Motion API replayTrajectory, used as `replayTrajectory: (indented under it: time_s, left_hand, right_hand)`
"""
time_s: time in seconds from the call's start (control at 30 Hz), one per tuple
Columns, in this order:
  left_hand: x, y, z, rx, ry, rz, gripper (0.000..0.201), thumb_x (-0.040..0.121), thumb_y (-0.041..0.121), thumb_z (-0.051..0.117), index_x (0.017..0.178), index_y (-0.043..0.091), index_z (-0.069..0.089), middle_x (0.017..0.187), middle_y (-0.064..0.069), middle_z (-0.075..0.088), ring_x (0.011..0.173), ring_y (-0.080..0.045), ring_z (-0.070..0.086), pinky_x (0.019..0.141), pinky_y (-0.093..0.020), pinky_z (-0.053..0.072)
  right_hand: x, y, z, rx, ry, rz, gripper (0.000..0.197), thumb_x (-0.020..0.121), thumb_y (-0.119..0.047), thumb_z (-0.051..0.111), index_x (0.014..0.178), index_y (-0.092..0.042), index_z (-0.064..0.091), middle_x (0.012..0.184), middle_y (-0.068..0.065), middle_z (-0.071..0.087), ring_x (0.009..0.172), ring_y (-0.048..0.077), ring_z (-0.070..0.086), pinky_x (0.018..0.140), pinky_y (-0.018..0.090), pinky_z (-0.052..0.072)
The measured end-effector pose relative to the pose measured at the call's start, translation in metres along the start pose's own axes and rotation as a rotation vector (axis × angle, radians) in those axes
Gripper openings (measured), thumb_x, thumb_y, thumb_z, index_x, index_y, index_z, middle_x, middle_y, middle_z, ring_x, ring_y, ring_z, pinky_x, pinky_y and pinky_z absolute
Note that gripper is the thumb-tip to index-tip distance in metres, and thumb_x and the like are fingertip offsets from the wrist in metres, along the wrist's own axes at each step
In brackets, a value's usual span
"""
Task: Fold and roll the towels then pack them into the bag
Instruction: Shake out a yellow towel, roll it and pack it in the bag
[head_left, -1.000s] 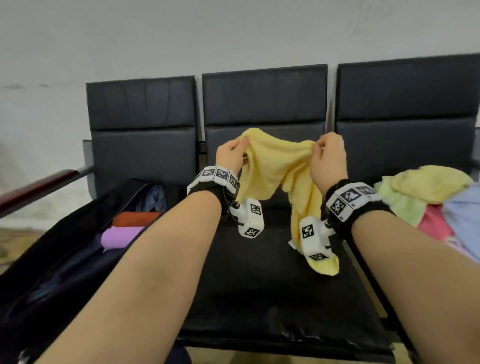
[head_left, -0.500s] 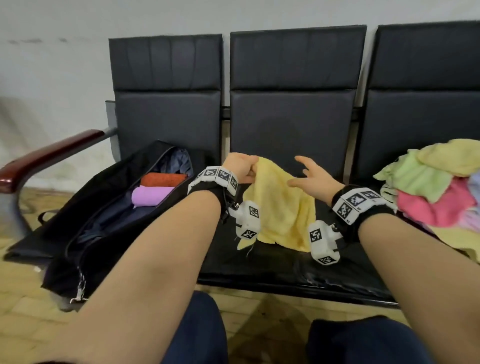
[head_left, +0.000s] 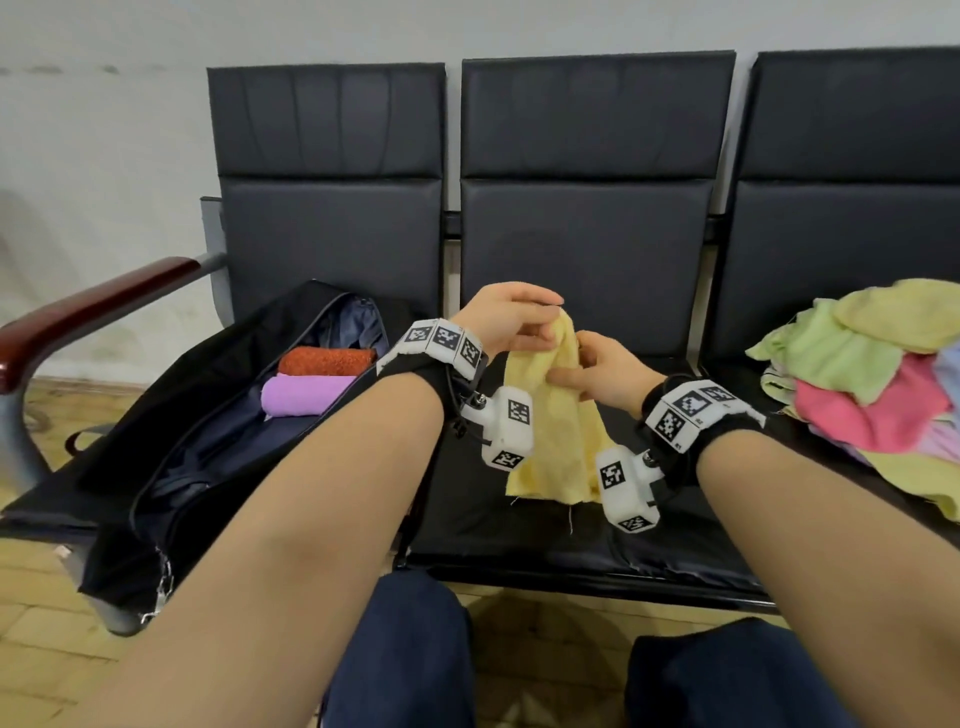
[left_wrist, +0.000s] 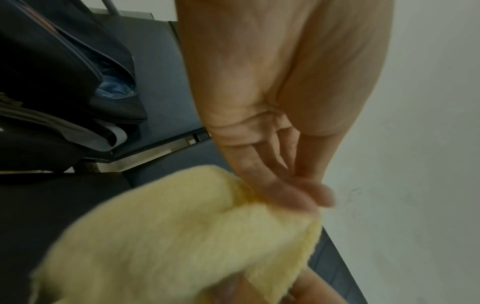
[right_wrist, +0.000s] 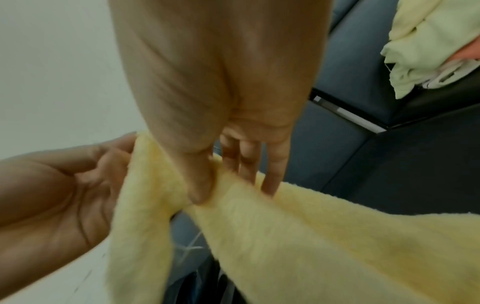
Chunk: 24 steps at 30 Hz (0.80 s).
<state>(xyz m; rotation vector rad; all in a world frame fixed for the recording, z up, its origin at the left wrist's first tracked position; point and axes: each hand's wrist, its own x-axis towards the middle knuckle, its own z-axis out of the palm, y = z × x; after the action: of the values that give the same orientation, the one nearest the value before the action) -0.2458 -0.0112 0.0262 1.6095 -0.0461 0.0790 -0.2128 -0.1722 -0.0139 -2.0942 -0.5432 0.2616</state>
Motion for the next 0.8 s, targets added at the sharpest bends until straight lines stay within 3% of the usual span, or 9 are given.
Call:
replayTrajectory:
  time_s: [0.07,0.1,0.17,0.23,0.3,0.4,0.53,0.67,0.8]
  left_hand:
    - [0.005,0.000,-0.005,0.231,0.049,0.065,0.014,0.096,0.010,0.053,0.103,0.009,0.066,0.071,-0.002,0.057,0.064,-0.012,0.053,0.059,-0.021,0.046]
    - [0.008,0.000,-0.008,0.367,0.082,0.088,0.019,0.098,0.013,0.049,0.104,0.011,0.066,0.080,0.000,0.057,0.071,-0.012,0.051,0.063,-0.020,0.043]
    - [0.011,-0.003,-0.013,0.561,0.131,0.070,0.026,0.100,0.019,0.040,0.108,0.013,0.064,0.097,0.004,0.056,0.085,-0.009,0.051,0.073,-0.021,0.042]
    - [0.012,-0.007,-0.014,0.607,0.136,-0.001,0.025,0.101,0.028,0.040,0.105,0.013,0.060,0.095,0.006,0.056,0.081,-0.009,0.051,0.075,-0.023,0.043]
    - [0.013,-0.013,-0.011,0.568,0.129,-0.049,0.033,0.098,0.042,0.043,0.097,0.013,0.057,0.086,0.005,0.058,0.078,-0.014,0.053,0.076,-0.029,0.045]
    - [0.011,-0.014,-0.007,0.600,0.069,-0.053,0.051,0.084,0.062,0.055,0.096,0.013,0.062,0.098,0.003,0.066,0.087,-0.016,0.063,0.085,-0.033,0.051]
    - [0.011,-0.008,-0.007,0.627,-0.214,-0.118,0.039,0.078,0.036,0.076,0.111,0.027,0.059,0.107,0.001,0.068,0.096,-0.017,0.067,0.083,-0.035,0.056]
    - [0.019,-0.010,-0.012,0.494,-0.074,-0.015,0.021,0.086,0.038,0.066,0.105,0.030,0.062,0.112,0.000,0.066,0.103,-0.016,0.065,0.095,-0.041,0.052]
    - [0.025,-0.008,-0.001,0.389,-0.009,0.001,0.020,0.094,0.036,0.055,0.108,0.023,0.059,0.115,-0.001,0.063,0.108,-0.018,0.060,0.099,-0.040,0.048]
  right_hand:
    - [0.005,0.000,-0.003,0.037,0.059,-0.028,0.021,0.089,-0.013,0.066,0.104,0.001,0.063,0.105,0.023,0.067,0.101,0.039,0.064,0.090,0.053,0.052]
    - [0.008,0.002,-0.006,0.056,0.084,-0.027,0.016,0.090,-0.012,0.063,0.100,0.001,0.065,0.104,0.026,0.067,0.101,0.040,0.063,0.091,0.055,0.051]
    - [0.011,0.002,-0.011,0.122,0.129,-0.005,0.006,0.092,-0.012,0.060,0.095,-0.009,0.064,0.097,0.019,0.068,0.097,0.034,0.065,0.090,0.049,0.053]
    - [0.016,0.002,-0.015,0.161,0.176,0.009,0.006,0.094,-0.014,0.057,0.091,-0.018,0.058,0.089,0.008,0.064,0.089,0.026,0.063,0.084,0.042,0.053]
    - [0.022,0.004,-0.018,0.142,0.202,0.006,0.011,0.096,-0.016,0.052,0.086,-0.017,0.056,0.086,0.005,0.059,0.084,0.021,0.055,0.078,0.037,0.049]
    - [0.027,0.003,-0.024,0.077,0.220,0.024,0.014,0.097,-0.016,0.044,0.089,-0.013,0.055,0.085,0.001,0.054,0.076,0.014,0.049,0.070,0.028,0.043]
    - [0.028,0.006,-0.035,0.057,0.325,0.010,0.012,0.098,-0.014,0.043,0.095,-0.015,0.054,0.087,-0.002,0.054,0.077,0.015,0.053,0.072,0.029,0.045]
    - [0.021,0.011,-0.042,0.102,0.294,0.012,0.004,0.095,-0.020,0.054,0.093,-0.022,0.056,0.092,0.003,0.058,0.079,0.016,0.055,0.066,0.025,0.044]
    - [0.009,0.004,-0.041,0.170,0.170,-0.027,0.024,0.088,-0.022,0.067,0.111,-0.018,0.063,0.110,-0.002,0.064,0.102,0.009,0.058,0.082,0.026,0.044]
